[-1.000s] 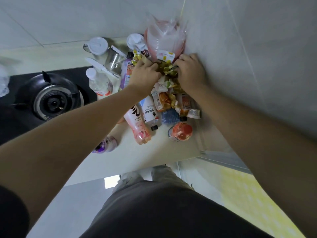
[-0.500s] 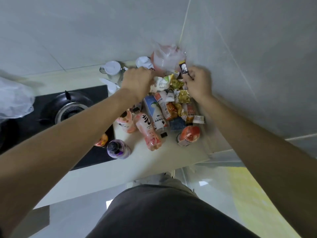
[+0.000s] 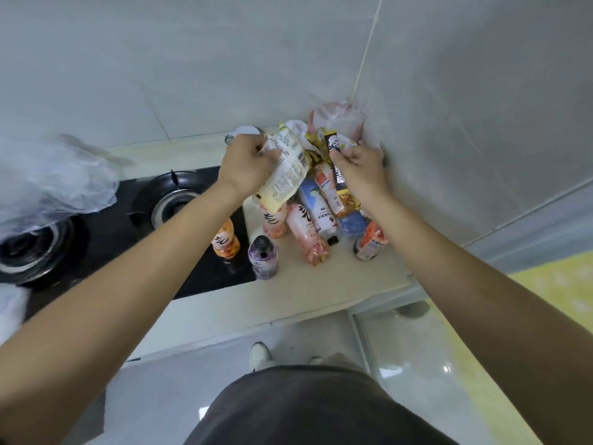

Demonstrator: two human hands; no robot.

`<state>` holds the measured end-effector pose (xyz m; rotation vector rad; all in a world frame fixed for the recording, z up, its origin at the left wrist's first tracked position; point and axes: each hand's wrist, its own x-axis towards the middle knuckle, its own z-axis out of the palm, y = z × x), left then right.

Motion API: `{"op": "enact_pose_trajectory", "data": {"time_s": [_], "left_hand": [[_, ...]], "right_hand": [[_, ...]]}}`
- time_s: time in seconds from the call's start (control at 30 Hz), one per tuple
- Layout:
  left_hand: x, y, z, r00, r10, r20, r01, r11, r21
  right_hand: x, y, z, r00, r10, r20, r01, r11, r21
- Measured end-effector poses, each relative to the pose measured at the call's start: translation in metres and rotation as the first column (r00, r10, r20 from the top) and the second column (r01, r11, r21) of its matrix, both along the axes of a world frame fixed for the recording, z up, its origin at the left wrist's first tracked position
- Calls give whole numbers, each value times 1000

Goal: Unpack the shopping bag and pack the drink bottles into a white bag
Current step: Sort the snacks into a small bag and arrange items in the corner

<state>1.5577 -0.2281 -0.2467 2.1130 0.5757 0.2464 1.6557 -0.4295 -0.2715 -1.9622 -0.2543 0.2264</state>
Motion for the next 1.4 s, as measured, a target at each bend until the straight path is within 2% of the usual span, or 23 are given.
{"op": "enact_pose_trajectory", "data": {"time_s": [0.13,0.33,0.57,0.73,0.87,1.03,1.17,1.3,1.4], "left_hand": [[-55,8,17,988,140,72,-129,981,-146],[-162,14,32,924,363,119,-322,907,-270],[-307,35,27,802,589,100,-547,791,-275],[-411,70,10,678,732,67,-691,665,-281],[-490,110,-18,600,799,40,-752,580,-313],[-572,179,-49,544,839,-29,-796,504,-335],[-610,235,-67,577,806,-134,-816,562,-133],[-621,284,-85,614,756,-227,-784,617,-69],[-615,321,-101,622,744,-243,-779,621,-91]], "right_hand": [[-34,22,10,993,99,-66,-88,985,149],[-105,62,14,947,304,-101,-276,935,223],[-220,128,10,842,505,-191,-473,861,188],[-306,196,8,751,608,-259,-592,793,144],[-374,257,-10,687,664,-295,-666,738,110],[-451,331,-40,657,664,-357,-697,716,49],[-491,380,-61,660,642,-389,-707,707,-32],[-504,419,-84,674,590,-446,-689,719,-91],[-502,449,-99,673,575,-465,-693,709,-127]]}}
